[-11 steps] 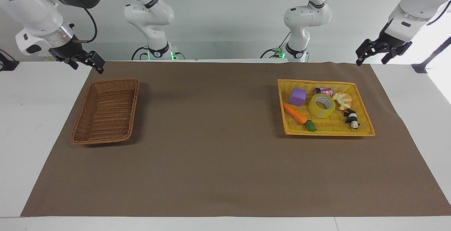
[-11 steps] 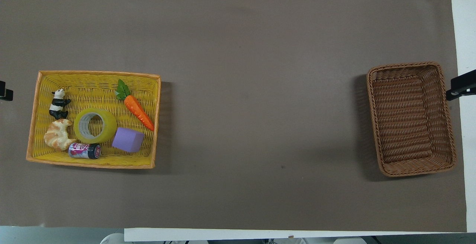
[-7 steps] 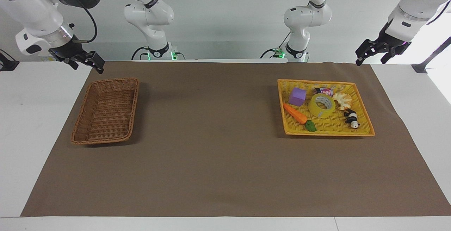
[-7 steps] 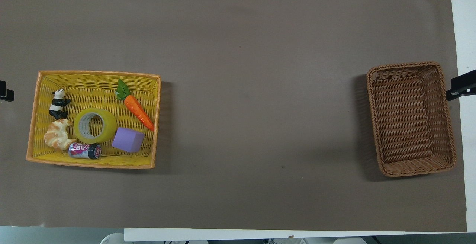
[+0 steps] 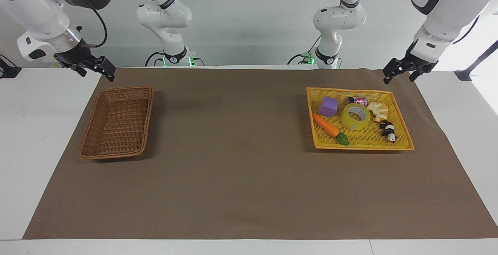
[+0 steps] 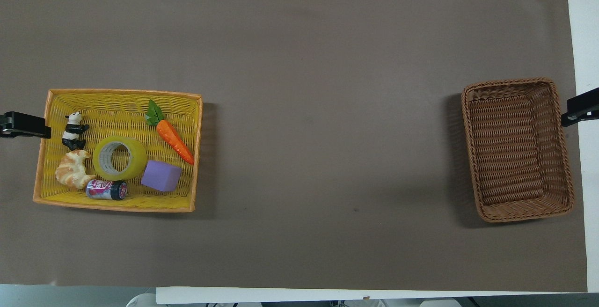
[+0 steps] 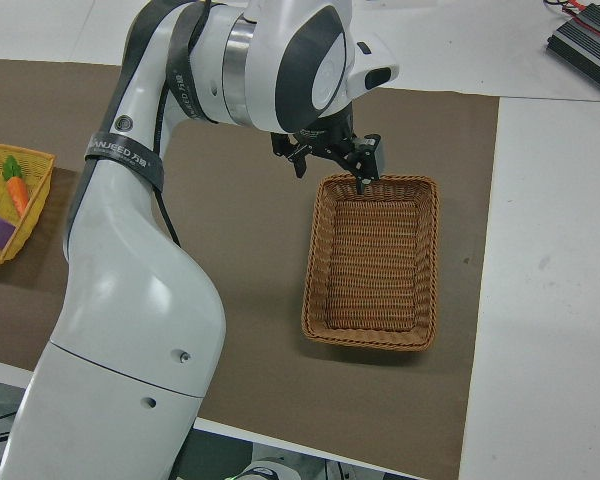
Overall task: Move tape to another basket
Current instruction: 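Reach the left gripper into the yellow basket toward the tape roll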
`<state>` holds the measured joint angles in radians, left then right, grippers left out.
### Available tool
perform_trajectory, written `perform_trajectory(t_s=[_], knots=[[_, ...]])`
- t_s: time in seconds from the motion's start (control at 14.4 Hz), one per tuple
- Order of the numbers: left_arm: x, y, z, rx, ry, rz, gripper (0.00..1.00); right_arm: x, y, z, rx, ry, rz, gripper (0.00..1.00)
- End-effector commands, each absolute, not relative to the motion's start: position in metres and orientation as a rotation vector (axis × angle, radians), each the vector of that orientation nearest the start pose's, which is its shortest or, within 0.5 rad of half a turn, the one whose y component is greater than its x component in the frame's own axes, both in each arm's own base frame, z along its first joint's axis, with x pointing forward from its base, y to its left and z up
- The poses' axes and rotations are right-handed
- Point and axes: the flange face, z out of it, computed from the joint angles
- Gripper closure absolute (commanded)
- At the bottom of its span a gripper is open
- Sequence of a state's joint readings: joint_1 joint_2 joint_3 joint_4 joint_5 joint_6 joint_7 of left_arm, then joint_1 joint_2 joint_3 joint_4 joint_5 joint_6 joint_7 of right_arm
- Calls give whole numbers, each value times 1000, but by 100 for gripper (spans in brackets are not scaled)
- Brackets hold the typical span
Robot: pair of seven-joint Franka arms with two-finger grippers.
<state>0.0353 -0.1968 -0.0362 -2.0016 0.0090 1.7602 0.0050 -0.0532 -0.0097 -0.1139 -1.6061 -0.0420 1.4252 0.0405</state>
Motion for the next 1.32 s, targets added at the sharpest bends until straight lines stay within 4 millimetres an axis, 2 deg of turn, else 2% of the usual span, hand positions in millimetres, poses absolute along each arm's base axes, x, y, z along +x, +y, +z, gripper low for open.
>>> perform_trajectory(t_s=[0.0,0.07,0.14,0.28,0.35,0.42,0.84,1.04,1.25], knots=[[480,6,489,-3131,-25,34,1,518,-94,602,-3134,304,274,0],[479,6,467,-3132,-22,29,0,518,-94,602,-3134,304,274,0],[473,9,437,-3132,-29,51,0,518,-94,602,-3134,304,274,0],[476,15,395,-3134,-40,27,1,518,-94,603,-3134,304,272,0],[476,15,378,-3135,-47,24,1,518,-94,602,-3135,304,275,0],[478,15,370,-3136,-49,27,1,518,-94,602,-3134,304,274,0],[475,14,346,-3137,-35,84,4,518,-94,602,-3133,306,274,0],[472,13,343,-3136,-37,87,9,518,-94,602,-3134,304,274,0],[470,12,337,-3136,-37,104,10,518,-94,602,-3134,304,274,0]])
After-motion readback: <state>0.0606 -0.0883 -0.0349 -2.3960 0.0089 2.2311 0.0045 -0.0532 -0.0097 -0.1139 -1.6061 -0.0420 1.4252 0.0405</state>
